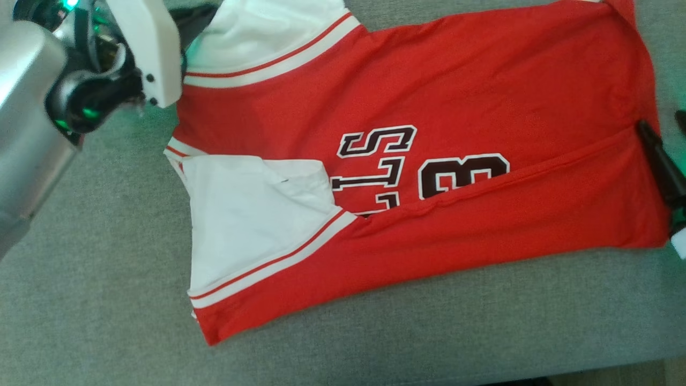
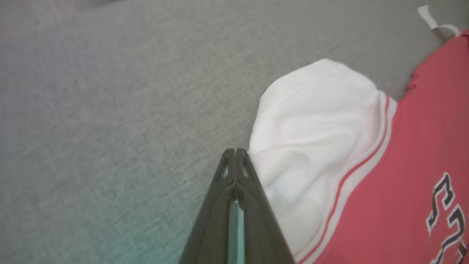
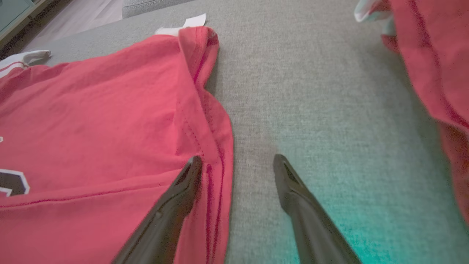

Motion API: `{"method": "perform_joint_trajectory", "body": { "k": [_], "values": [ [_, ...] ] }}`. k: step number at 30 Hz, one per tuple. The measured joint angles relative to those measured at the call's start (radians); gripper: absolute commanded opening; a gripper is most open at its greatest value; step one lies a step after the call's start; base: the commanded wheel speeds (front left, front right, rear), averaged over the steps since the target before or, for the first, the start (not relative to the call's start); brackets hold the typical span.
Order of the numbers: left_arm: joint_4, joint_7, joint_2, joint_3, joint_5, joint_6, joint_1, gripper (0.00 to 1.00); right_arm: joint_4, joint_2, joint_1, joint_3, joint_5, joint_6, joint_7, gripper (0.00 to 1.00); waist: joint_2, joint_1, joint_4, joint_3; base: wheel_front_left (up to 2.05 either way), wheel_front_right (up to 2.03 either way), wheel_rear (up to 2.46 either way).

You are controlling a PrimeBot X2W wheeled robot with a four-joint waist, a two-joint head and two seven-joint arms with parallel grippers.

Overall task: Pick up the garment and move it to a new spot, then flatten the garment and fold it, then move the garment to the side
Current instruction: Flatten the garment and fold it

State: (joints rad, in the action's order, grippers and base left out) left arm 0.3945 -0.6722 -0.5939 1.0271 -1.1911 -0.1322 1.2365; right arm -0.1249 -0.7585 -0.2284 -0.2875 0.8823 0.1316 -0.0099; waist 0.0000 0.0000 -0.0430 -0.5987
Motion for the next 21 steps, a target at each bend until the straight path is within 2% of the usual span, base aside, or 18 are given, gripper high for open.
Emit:
{"method": "perform_joint_trajectory", "body": {
  "k": [4,8,15,21],
  "values": [
    [-0.060,0.191,-0.003,0.013,0.091,0.000,0.005,0.00,-0.001,-0.006,-0.016,0.014,-0.020,0.000,0.001,1.00,0.0000,0.0002,0.012,-0.003,0.00,0.00,0.00],
    [-0.077,0.330,-0.005,0.033,0.118,0.000,0.023,0.00,0.000,-0.009,-0.030,0.018,-0.036,0.000,0.009,1.00,0.0000,0.0002,0.022,0.004,0.00,0.00,0.00],
    [-0.088,0.403,-0.012,0.102,0.106,0.000,0.034,0.00,0.030,-0.011,-0.113,0.035,-0.016,0.000,0.065,1.00,0.0000,0.0001,0.037,0.018,0.00,0.00,0.00],
    [-0.079,0.446,-0.018,0.151,0.103,0.000,0.068,0.00,-0.057,0.006,-0.282,0.034,-0.039,0.000,0.198,1.00,0.0000,0.0001,0.056,0.022,0.00,0.00,0.00]
  ]
}}
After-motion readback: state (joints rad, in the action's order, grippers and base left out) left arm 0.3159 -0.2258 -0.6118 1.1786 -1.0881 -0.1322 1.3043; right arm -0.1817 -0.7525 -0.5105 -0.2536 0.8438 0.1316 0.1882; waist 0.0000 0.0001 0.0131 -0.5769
